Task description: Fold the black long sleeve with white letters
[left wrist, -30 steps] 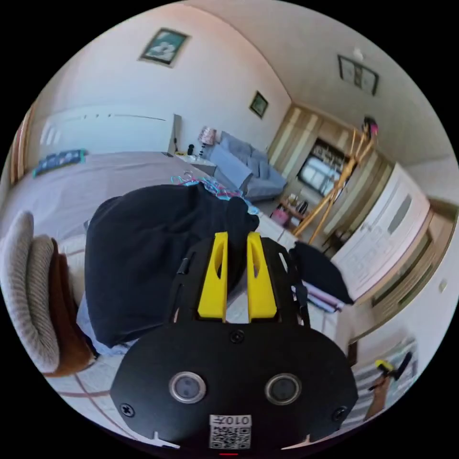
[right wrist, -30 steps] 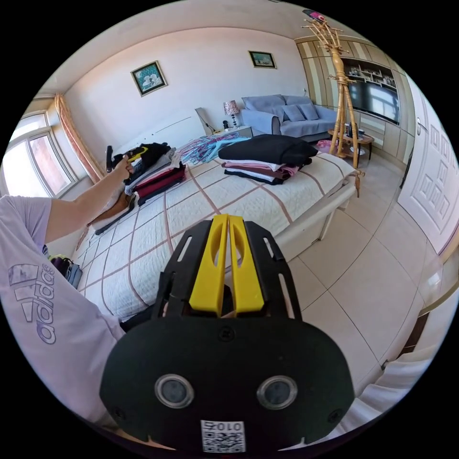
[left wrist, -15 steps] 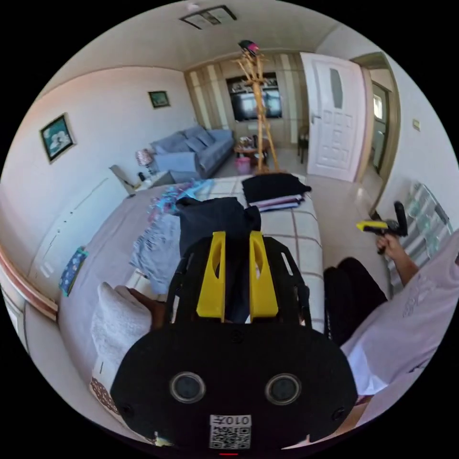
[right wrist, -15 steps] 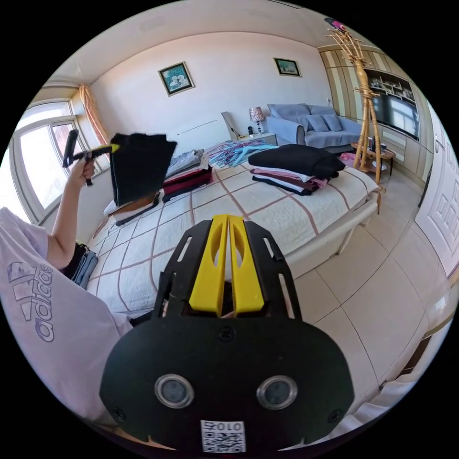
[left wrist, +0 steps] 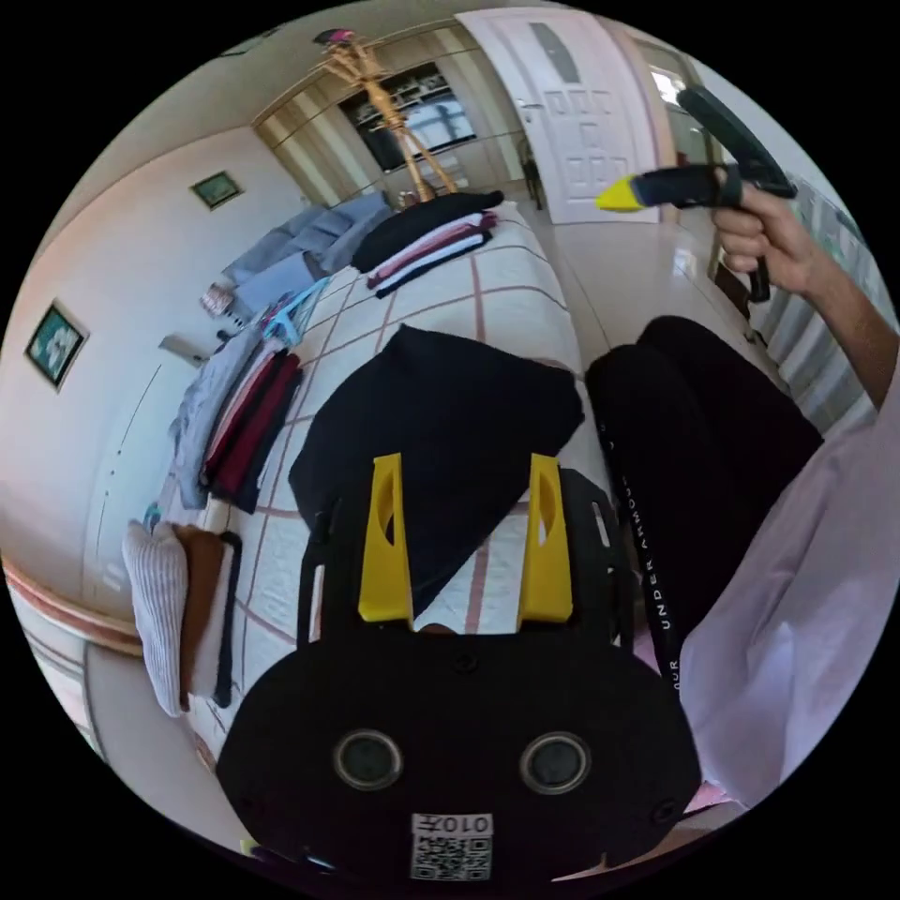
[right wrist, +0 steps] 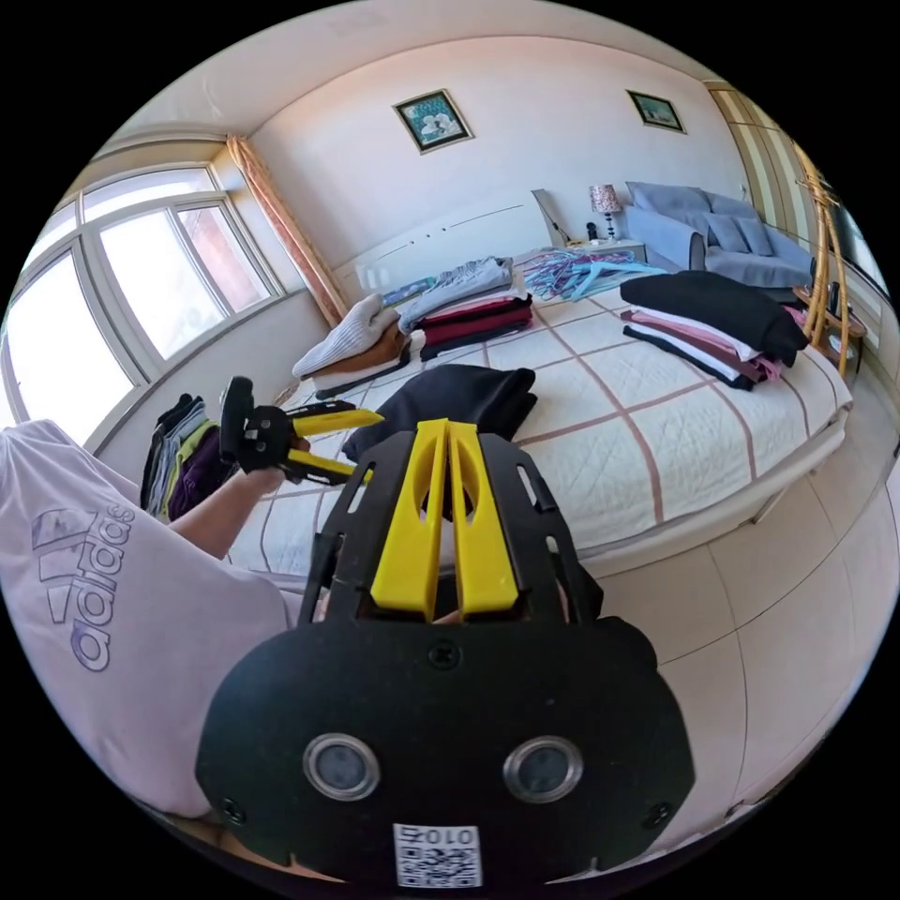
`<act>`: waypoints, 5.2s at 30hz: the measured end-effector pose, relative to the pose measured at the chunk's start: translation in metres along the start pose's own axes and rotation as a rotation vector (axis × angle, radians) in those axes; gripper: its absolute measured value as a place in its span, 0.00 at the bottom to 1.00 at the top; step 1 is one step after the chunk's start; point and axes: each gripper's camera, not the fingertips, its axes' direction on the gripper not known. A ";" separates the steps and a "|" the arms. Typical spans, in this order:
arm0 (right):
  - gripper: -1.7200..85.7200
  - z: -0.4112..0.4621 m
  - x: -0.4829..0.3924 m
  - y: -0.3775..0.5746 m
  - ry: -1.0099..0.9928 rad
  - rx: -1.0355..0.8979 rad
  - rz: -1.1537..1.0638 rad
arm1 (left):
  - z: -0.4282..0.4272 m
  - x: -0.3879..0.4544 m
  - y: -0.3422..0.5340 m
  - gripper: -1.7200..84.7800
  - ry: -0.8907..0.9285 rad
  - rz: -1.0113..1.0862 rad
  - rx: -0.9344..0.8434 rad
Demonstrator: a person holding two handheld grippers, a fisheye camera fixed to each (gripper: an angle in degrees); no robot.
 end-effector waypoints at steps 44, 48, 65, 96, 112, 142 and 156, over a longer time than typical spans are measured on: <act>0.13 0.140 -0.034 -0.179 0.150 -0.412 -0.032 | -0.036 -0.211 0.196 0.16 -0.076 -0.718 -0.170; 0.08 0.151 -0.046 -0.189 0.181 -0.442 -0.065 | -0.028 -0.194 0.181 0.08 -0.252 -0.656 -0.268; 0.06 0.094 -0.002 -0.424 0.237 -0.275 0.068 | -0.065 -0.454 0.103 0.10 -0.170 -0.839 -0.126; 0.06 0.140 -0.108 -0.357 0.094 -0.225 -0.430 | -0.107 -0.301 0.218 0.03 -0.091 -0.776 0.073; 0.09 0.142 -0.118 -0.121 -0.095 -0.637 -0.478 | -0.095 -0.218 0.289 0.06 0.032 -0.955 -0.093; 0.06 0.029 -0.233 -0.081 -0.110 -0.025 -0.654 | -0.116 -0.041 0.200 0.17 -0.288 -0.377 -0.093; 0.06 -0.080 -0.217 -0.015 -0.150 0.075 -0.861 | -0.210 -0.092 0.200 0.02 -0.313 -0.411 0.239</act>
